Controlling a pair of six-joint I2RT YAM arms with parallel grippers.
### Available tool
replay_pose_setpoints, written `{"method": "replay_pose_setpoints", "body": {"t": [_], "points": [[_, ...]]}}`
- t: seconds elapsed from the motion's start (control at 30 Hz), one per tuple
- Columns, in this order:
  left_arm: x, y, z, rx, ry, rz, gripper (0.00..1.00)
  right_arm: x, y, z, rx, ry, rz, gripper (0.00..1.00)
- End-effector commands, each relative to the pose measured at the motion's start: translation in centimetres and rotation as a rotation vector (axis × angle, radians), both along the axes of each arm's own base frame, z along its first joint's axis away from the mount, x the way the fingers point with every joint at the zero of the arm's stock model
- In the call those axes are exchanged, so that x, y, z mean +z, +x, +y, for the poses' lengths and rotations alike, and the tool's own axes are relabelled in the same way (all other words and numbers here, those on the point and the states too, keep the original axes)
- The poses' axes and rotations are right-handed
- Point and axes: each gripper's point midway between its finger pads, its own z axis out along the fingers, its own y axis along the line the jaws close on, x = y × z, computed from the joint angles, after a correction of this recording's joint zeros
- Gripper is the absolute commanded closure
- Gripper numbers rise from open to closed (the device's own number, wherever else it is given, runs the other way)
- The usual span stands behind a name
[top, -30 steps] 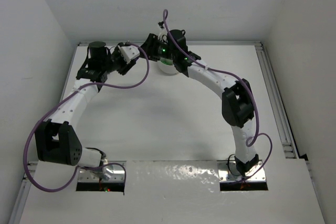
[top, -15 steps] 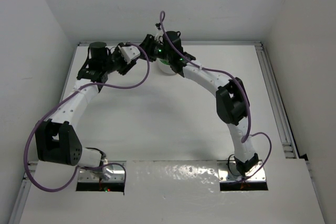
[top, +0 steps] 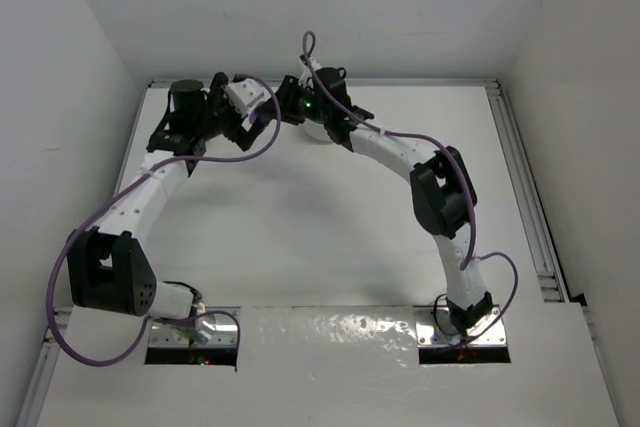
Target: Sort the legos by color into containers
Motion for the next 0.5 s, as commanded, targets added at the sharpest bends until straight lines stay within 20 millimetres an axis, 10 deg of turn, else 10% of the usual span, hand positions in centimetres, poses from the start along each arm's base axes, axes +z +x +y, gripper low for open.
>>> {"method": "replay_pose_setpoints", "body": {"t": [0.0, 0.27, 0.47], "points": [[1.2, -0.6, 0.0, 0.071, -0.08, 0.028, 0.0, 3.7, 2.5, -4.4, -0.11, -0.026, -0.1, 1.0], [-1.8, -1.8, 0.9, 0.241, -0.194, 0.222, 0.0, -0.1, 9.0, -16.4, -0.39, -0.446, -0.124, 1.0], [-3.8, -1.9, 2.2, 0.358, -0.218, 0.274, 0.0, -1.9, 8.6, -19.4, -0.407, -0.63, -0.115, 1.0]]}}
